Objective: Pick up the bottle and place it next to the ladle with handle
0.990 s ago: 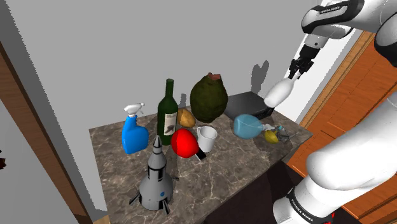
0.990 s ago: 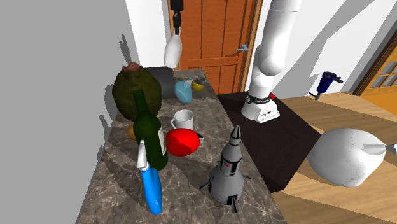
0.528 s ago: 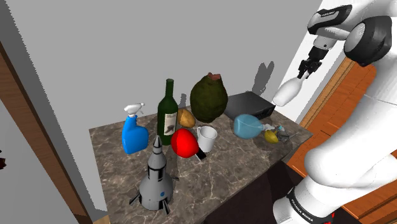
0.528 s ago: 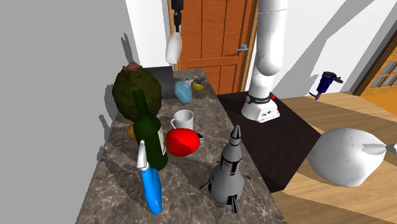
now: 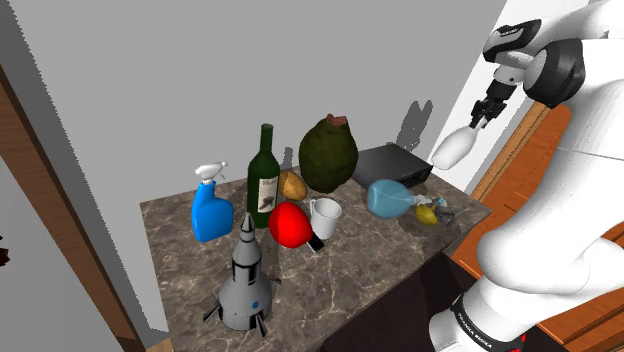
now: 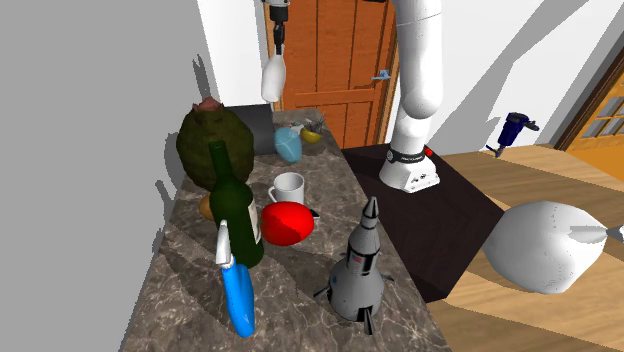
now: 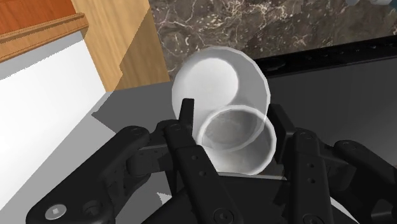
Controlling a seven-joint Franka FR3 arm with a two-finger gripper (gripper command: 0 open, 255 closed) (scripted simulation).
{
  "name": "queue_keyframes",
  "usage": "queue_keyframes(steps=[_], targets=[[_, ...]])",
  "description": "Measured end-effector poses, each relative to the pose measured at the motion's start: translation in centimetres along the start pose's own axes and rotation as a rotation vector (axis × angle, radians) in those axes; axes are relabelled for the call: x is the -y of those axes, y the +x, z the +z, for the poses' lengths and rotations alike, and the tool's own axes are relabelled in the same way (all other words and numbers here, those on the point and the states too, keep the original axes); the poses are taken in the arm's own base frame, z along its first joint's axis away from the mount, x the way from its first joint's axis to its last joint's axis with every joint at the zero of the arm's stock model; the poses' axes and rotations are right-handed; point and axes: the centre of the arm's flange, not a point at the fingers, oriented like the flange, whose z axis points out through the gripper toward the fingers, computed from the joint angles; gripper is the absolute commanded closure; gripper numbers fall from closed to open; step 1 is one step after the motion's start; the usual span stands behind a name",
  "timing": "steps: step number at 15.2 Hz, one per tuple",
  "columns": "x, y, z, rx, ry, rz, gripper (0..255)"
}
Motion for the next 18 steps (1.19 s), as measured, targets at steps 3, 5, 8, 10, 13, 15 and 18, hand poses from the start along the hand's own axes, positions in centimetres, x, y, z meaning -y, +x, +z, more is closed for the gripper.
queue_keyframes(steps=[3, 5, 8, 10, 13, 15, 18], targets=[[-0.2, -0.3, 1.3, -0.002, -0.002, 0.001, 255], [-0.2, -0.5, 2.3, -0.002, -0.004, 0.003, 255], [-0.4, -0.6, 3.9, -0.003, -0.005, 0.003, 255], [-0.3, -0.6, 5.1, -0.003, -0.006, 0.004, 255], [-0.3, -0.7, 6.6, -0.003, -0.006, 0.005, 255], [-0.4, -0.8, 7.8, -0.003, -0.006, 0.004, 255], [-0.4, -0.8, 8.3, -0.003, -0.006, 0.005, 255]])
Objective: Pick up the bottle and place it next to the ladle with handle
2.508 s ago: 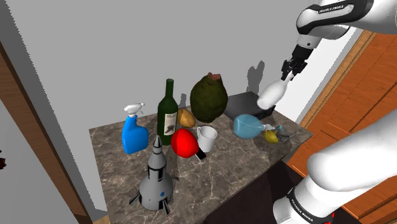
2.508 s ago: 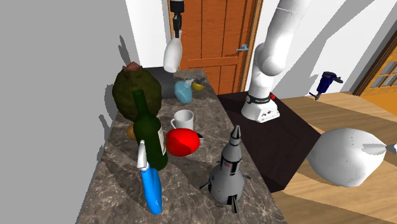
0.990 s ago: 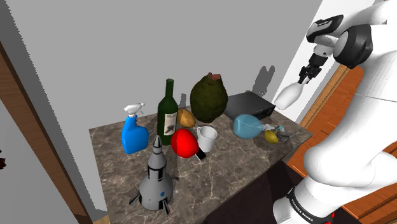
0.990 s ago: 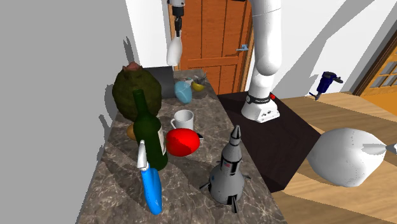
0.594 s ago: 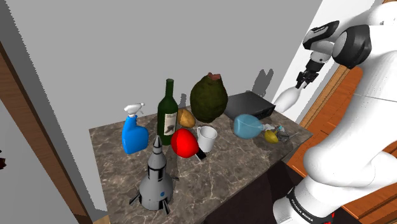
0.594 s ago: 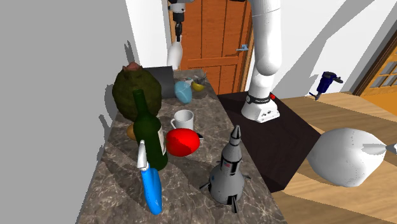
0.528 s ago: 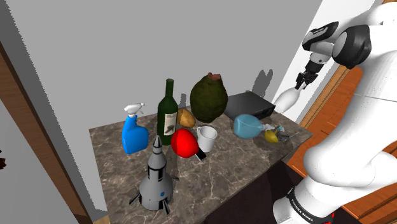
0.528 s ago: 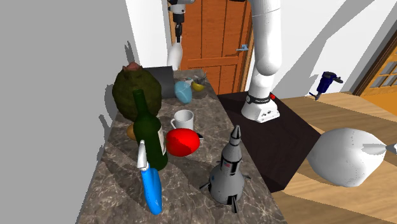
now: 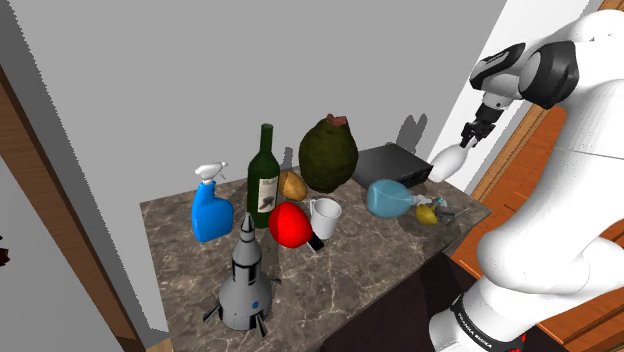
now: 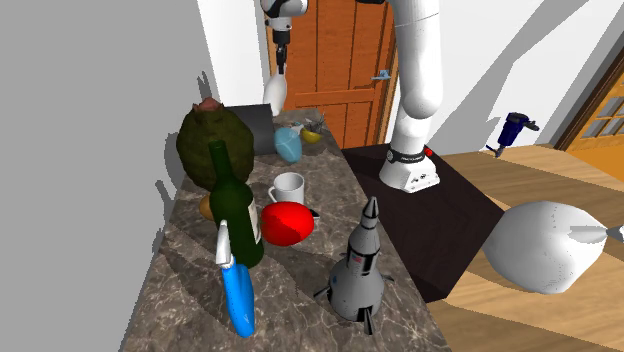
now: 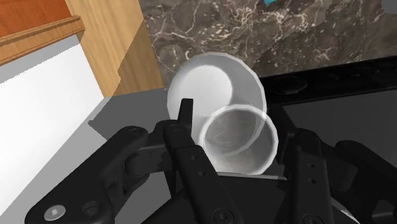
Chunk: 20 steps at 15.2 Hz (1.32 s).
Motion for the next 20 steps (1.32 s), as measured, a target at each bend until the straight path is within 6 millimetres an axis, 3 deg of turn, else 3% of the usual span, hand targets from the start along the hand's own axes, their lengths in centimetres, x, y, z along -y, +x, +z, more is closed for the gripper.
queue_keyframes(steps=[4, 5, 11, 16, 20], targets=[[0.1, 0.0, 0.1, -0.001, -0.001, 0.001, 255], [0.0, 0.0, 0.1, -0.001, -0.001, 0.000, 0], [0.4, 0.2, 0.4, 0.004, 0.007, -0.005, 0], [0.4, 0.2, -4.1, 0.003, 0.006, -0.005, 0], [0.4, 0.2, -4.5, 0.004, 0.007, -0.005, 0]])
